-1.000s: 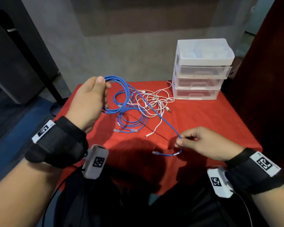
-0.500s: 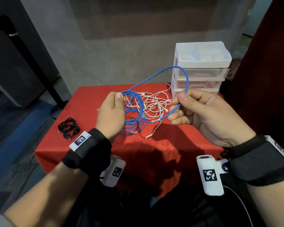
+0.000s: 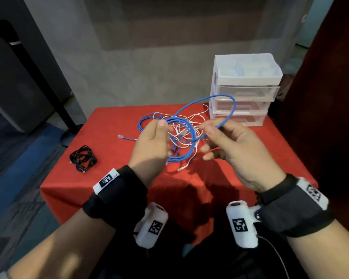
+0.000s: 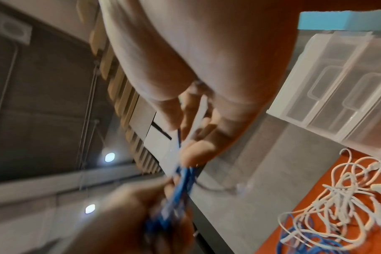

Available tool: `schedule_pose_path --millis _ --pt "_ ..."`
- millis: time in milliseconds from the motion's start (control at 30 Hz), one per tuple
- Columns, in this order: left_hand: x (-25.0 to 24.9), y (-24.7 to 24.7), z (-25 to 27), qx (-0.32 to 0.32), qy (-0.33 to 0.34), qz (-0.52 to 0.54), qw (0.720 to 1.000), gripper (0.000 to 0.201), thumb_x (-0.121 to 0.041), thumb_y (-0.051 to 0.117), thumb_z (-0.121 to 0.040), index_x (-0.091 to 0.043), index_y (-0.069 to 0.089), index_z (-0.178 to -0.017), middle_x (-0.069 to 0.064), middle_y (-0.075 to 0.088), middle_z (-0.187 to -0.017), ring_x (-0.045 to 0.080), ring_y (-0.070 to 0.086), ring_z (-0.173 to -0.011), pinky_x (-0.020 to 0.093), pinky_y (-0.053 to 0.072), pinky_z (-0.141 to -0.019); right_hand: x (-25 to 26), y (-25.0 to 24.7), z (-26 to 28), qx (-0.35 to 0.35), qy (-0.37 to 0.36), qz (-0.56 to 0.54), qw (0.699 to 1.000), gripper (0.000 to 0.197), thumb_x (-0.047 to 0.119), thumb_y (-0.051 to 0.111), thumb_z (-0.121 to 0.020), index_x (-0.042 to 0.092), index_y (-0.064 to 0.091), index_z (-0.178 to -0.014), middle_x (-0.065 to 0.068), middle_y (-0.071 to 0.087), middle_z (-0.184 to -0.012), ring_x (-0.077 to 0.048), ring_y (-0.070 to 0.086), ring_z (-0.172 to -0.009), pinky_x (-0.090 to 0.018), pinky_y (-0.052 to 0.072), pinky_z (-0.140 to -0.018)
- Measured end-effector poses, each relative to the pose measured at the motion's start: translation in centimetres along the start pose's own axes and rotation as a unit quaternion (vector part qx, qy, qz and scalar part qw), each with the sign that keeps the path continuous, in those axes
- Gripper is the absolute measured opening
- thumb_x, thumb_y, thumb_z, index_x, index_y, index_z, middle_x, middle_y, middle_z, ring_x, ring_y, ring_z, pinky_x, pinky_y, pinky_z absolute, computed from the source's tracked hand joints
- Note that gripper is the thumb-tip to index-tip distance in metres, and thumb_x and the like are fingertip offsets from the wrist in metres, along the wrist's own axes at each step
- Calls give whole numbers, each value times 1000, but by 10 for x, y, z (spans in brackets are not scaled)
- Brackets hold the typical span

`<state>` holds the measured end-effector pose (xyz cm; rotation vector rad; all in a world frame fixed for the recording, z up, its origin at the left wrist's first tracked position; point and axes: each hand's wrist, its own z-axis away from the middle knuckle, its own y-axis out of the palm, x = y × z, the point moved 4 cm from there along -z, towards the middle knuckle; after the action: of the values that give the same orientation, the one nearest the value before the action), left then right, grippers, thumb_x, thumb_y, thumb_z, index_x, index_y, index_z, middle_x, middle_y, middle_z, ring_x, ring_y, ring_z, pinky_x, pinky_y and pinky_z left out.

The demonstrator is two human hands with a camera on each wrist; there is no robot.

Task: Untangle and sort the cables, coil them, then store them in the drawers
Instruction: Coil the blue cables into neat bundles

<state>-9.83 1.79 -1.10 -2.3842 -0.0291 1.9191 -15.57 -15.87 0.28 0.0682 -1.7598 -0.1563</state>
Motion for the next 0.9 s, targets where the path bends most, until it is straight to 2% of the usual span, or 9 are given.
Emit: schedule_pose_path --millis 67,200,300,433,500,567,667,767,900 --pt "-12 13 10 32 -31 58 997 31 -26 34 -110 -15 53 -88 -14 38 -51 2 33 -44 27 35 -50 -8 6 -3 -18 -21 19 999 18 16 54 -104 7 63 -117 -8 61 -88 -16 58 -67 -29 54 -62" --pt "-21 25 19 81 -107 158 978 31 -29 34 -110 -16 52 -89 -13 34 -51 3 27 -43 23 34 -47 -10 22 -1 14 -40 26 999 22 18 43 -110 11 56 -125 -9 70 -104 -17 57 -72 -29 53 -69" --pt "-21 27 21 103 -162 215 958 29 -29 35 -110 -15 51 -90 -11 35 -51 4 27 -41 21 33 -45 -7 26 2 28 -24 -27 999 22 17 39 -110 4 50 -125 -12 65 -89 -12 58 -60 -23 53 -60" --pt "-18 9 1 70 -168 267 946 30 -28 37 -109 -14 53 -87 -9 29 -53 3 24 -41 20 25 -46 -11 21 8 132 -19 116 984 30 41 51 -101 12 54 -101 -13 54 -71 -24 47 -57 -34 41 -57" --pt "-16 -13 -20 28 -170 308 936 30 -24 38 -109 -13 52 -85 -10 31 -51 1 24 -41 14 24 -42 -16 10 12 172 -11 176 969 22 30 60 -100 13 58 -87 -19 50 -69 -22 46 -59 -36 39 -58" --pt "-14 -45 -42 -24 -168 317 933 29 -22 38 -109 -14 50 -84 -10 32 -51 2 24 -41 13 25 -41 -19 -13 13 142 0 181 973 19 23 65 -96 9 61 -83 -21 52 -67 -21 48 -59 -35 42 -58" --pt "-9 -81 -61 -73 -160 249 952 33 -26 36 -110 -16 50 -81 -11 29 -51 2 26 -39 13 27 -40 -21 -49 11 53 25 119 991 21 24 63 -92 4 67 -87 -9 56 -67 -18 48 -53 -28 45 -55" --pt "1 -82 -62 -94 -128 153 975 34 -29 34 -110 -18 51 -83 -13 34 -49 2 30 -39 17 30 -46 -25 -53 9 21 70 4 997 20 19 58 -95 2 67 -93 -11 59 -69 -18 48 -51 -30 53 -55" --pt "12 -58 -51 -124 -40 72 989 33 -25 32 -111 -18 52 -85 -10 40 -57 2 35 -44 23 34 -54 -21 -28 7 10 92 -181 979 10 13 54 -95 6 60 -99 -14 71 -83 -20 71 -64 -39 64 -73"
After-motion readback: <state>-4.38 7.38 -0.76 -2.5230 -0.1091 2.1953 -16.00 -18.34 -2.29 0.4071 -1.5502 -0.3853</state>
